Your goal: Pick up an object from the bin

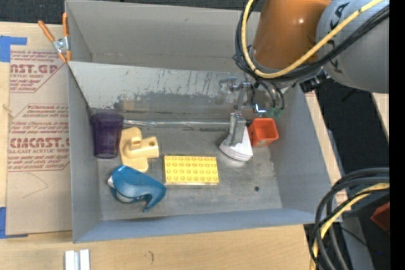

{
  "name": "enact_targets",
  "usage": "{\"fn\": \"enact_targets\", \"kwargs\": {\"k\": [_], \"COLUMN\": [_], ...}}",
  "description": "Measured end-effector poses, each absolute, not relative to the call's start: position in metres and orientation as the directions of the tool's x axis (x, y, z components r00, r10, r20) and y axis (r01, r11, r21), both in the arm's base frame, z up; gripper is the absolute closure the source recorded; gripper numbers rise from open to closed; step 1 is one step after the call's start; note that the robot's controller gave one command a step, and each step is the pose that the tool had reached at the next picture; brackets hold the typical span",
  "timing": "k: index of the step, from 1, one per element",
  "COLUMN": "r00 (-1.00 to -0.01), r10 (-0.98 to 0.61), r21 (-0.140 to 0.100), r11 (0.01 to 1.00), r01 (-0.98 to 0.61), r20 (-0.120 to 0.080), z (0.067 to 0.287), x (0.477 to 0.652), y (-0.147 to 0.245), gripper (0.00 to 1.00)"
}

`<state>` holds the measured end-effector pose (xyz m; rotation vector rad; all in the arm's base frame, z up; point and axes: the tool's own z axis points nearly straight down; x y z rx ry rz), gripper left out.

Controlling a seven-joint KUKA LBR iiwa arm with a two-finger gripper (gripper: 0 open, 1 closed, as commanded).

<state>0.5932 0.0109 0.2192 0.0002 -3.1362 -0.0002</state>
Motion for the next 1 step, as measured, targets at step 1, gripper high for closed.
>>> {"fn": "enact_targets", "kwargs": {"k": [1], "r00": [-1.0], "r10": [0.0], "r21": [0.0], "r11": [1.0], "r01": [0.0], "r20": [-0.003], "z": [0.2242], "x": [0.5946], "y": [0.011], "gripper": [0.0]}}
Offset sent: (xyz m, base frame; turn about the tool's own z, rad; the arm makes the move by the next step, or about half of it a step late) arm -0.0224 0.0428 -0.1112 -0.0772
